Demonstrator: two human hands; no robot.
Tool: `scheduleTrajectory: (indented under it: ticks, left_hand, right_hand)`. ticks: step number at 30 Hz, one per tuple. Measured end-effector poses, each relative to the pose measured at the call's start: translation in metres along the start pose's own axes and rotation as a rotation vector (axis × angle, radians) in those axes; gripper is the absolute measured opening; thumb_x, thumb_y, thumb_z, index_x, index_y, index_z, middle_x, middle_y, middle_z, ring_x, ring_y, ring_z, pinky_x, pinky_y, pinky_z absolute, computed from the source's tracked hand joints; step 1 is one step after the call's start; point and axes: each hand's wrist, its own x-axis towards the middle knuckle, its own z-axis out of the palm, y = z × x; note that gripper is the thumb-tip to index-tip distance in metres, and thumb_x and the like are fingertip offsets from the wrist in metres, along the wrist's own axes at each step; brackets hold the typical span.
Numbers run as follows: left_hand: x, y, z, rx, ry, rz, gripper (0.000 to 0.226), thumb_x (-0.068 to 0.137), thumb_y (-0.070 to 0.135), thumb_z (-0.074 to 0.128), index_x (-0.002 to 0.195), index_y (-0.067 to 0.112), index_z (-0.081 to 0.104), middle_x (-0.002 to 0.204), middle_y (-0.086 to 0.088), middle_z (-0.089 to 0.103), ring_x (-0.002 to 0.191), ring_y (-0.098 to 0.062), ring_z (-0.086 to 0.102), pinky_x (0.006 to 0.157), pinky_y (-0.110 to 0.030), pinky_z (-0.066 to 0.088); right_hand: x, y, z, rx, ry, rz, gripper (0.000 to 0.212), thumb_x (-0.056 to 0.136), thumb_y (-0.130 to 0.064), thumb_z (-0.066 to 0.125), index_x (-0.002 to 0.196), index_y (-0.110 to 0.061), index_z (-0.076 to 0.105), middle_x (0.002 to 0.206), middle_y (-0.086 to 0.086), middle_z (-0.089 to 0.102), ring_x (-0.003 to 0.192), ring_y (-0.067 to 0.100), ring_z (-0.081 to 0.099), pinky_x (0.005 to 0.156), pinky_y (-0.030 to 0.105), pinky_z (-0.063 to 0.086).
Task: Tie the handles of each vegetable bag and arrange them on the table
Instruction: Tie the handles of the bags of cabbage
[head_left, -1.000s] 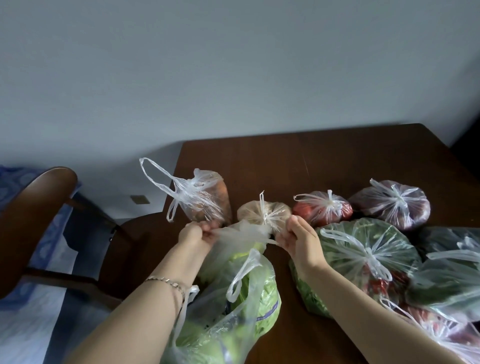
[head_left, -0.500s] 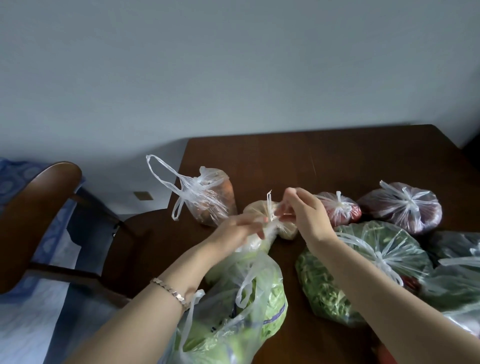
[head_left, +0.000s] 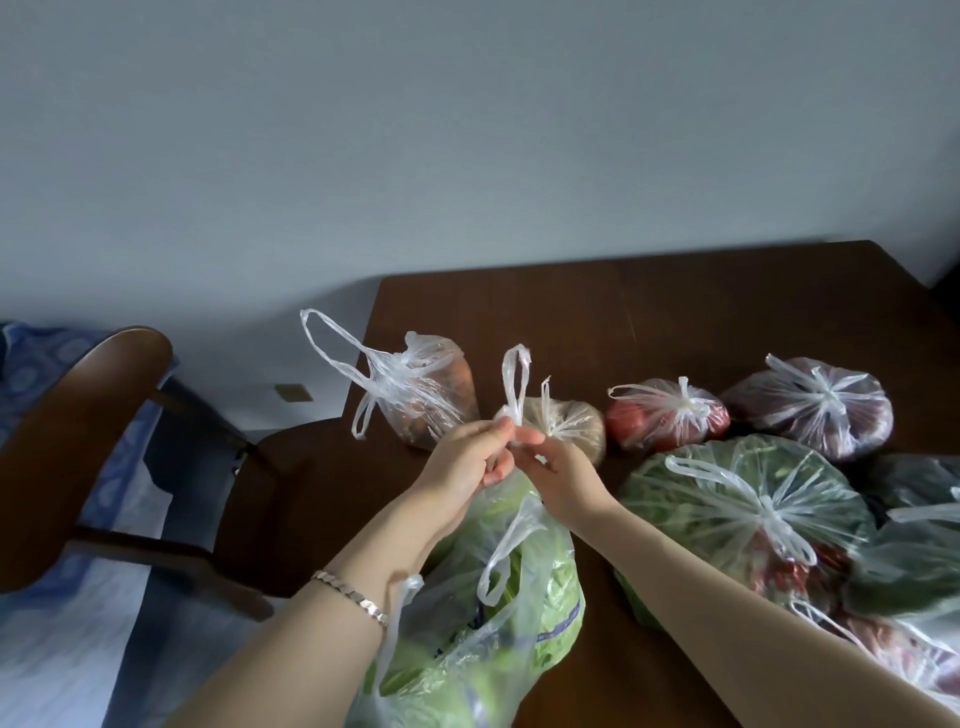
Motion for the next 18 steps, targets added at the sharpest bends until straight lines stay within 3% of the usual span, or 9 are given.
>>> scheduleTrajectory:
  ticks: [3, 6, 9, 11, 13, 16, 18]
  left_hand:
    - [0.003, 0.001, -0.004, 0.013, 0.133, 0.034, 0.037, 0.098, 0.018, 0.041, 0.073, 0.023, 0.068, 0.085, -0.008, 0.059, 0.053, -0.006, 0.041, 0.048, -0.01, 0.036]
    - [0.003, 0.005, -0.007, 0.125, 0.212, 0.141, 0.034, 0.098, 0.022, 0.041, 0.073, 0.021, 0.064, 0.064, -0.001, 0.045, 0.057, -0.011, 0.042, 0.059, -0.018, 0.04]
    - [0.003, 0.009, 0.0, 0.078, 0.212, 0.235, 0.033, 0.096, 0.014, 0.043, 0.071, 0.017, 0.064, 0.082, 0.004, 0.053, 0.071, -0.006, 0.056, 0.073, -0.026, 0.052]
    - [0.006, 0.011, 0.004, 0.118, 0.2, 0.31, 0.028, 0.095, 0.012, 0.046, 0.075, 0.013, 0.065, 0.11, 0.011, 0.046, 0.089, -0.001, 0.059, 0.082, -0.026, 0.055]
    - [0.011, 0.01, 0.008, 0.153, 0.144, 0.347, 0.024, 0.095, 0.012, 0.046, 0.083, 0.009, 0.067, 0.123, 0.014, 0.039, 0.104, -0.006, 0.057, 0.086, -0.026, 0.055]
    - [0.019, 0.01, 0.013, -0.001, 0.057, 0.182, 0.023, 0.097, 0.014, 0.043, 0.096, 0.005, 0.065, 0.107, 0.001, 0.06, 0.098, -0.016, 0.062, 0.085, -0.026, 0.056]
    - [0.024, 0.009, 0.014, 0.034, 0.062, 0.099, 0.026, 0.098, 0.025, 0.042, 0.095, 0.013, 0.065, 0.099, -0.004, 0.067, 0.096, -0.019, 0.064, 0.087, -0.03, 0.055]
  right_hand:
    - [0.003, 0.001, 0.004, 0.052, 0.032, 0.069, 0.027, 0.092, -0.017, 0.052, 0.069, -0.008, 0.064, 0.05, -0.01, 0.052, 0.045, 0.001, 0.042, 0.054, 0.019, 0.031]
    - [-0.001, 0.0, 0.01, 0.076, 0.061, 0.129, 0.024, 0.092, -0.016, 0.05, 0.079, -0.009, 0.069, 0.051, -0.009, 0.045, 0.046, 0.003, 0.038, 0.054, 0.023, 0.032]
    - [-0.004, -0.001, 0.019, -0.074, 0.015, 0.096, 0.036, 0.091, -0.009, 0.044, 0.055, -0.014, 0.048, 0.05, -0.005, 0.037, 0.05, 0.009, 0.03, 0.053, 0.029, 0.025]
    - [-0.003, 0.001, 0.02, -0.136, -0.029, 0.114, 0.04, 0.088, -0.006, 0.041, 0.05, -0.017, 0.033, 0.05, -0.004, 0.035, 0.05, 0.01, 0.028, 0.051, 0.028, 0.022]
    - [-0.004, 0.001, 0.016, -0.189, -0.117, 0.116, 0.039, 0.087, -0.006, 0.041, 0.051, -0.017, 0.031, 0.052, -0.004, 0.035, 0.05, 0.008, 0.029, 0.048, 0.024, 0.022]
    - [-0.008, 0.001, 0.011, -0.186, -0.262, 0.089, 0.038, 0.082, -0.008, 0.05, 0.054, -0.017, 0.027, 0.054, -0.005, 0.028, 0.049, 0.008, 0.025, 0.048, 0.022, 0.02]
    - [-0.009, 0.0, 0.009, -0.196, -0.274, 0.089, 0.042, 0.087, -0.02, 0.055, 0.054, -0.019, 0.03, 0.053, -0.007, 0.028, 0.045, 0.006, 0.027, 0.049, 0.022, 0.021]
